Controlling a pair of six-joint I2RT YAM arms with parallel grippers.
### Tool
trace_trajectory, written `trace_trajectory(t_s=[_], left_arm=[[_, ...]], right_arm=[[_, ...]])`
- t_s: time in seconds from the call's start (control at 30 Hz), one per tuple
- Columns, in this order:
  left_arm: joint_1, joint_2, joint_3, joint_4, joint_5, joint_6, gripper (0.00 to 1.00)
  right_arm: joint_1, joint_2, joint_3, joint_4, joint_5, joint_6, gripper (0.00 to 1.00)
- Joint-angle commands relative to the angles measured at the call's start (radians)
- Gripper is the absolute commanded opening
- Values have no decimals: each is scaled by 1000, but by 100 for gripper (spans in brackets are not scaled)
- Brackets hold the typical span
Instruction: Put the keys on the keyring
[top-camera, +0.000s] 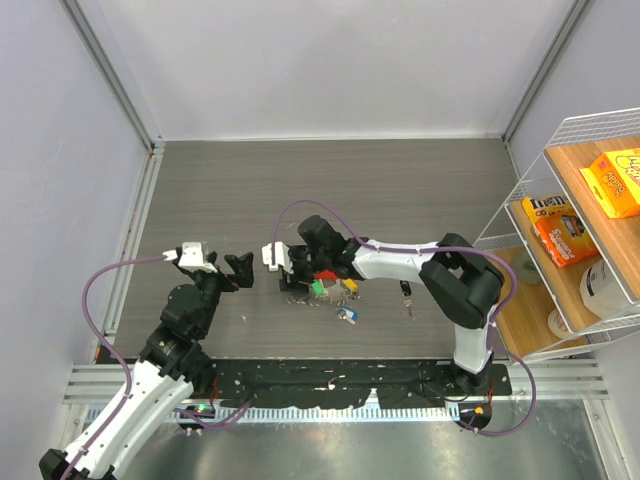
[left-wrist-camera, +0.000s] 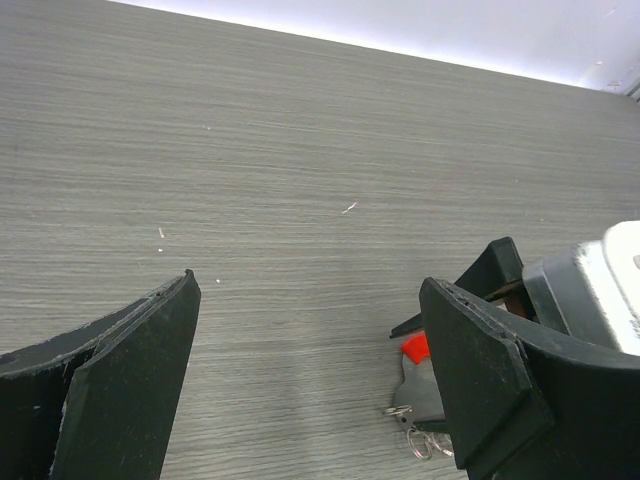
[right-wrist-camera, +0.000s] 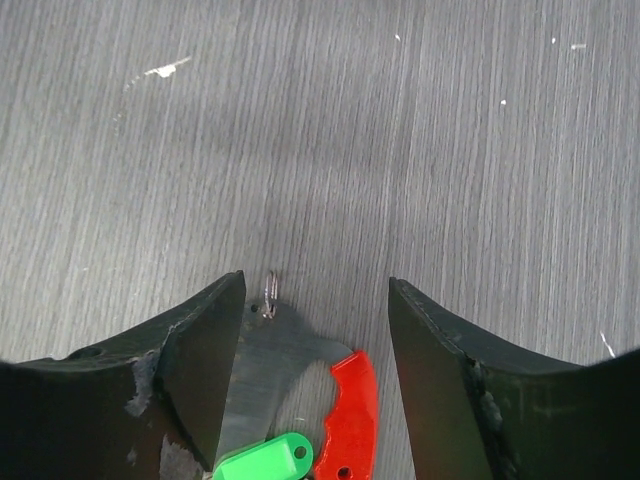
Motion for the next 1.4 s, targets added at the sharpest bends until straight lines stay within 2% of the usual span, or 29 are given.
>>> trace_trajectory(t_s=[0.0,0.5,0.9,1.07,1.37], left_arm=[[2,8,12,33,-26,-2,99],[2,26,13,42,-26,-2,99],[2,26,13,44,-28,-2,99],[2,26,15,42,-31,-2,99],[2,25,13,41,-29,-2,99]], right_arm=[[-19,28,2,53,-36,20,65],[-19,55,-18,64,-37,28,62],[-17,71,-6,30,-48,18,53],[-14,78,-4,12,-47,11,44],[1,91,2,-21,-31,-9,38]])
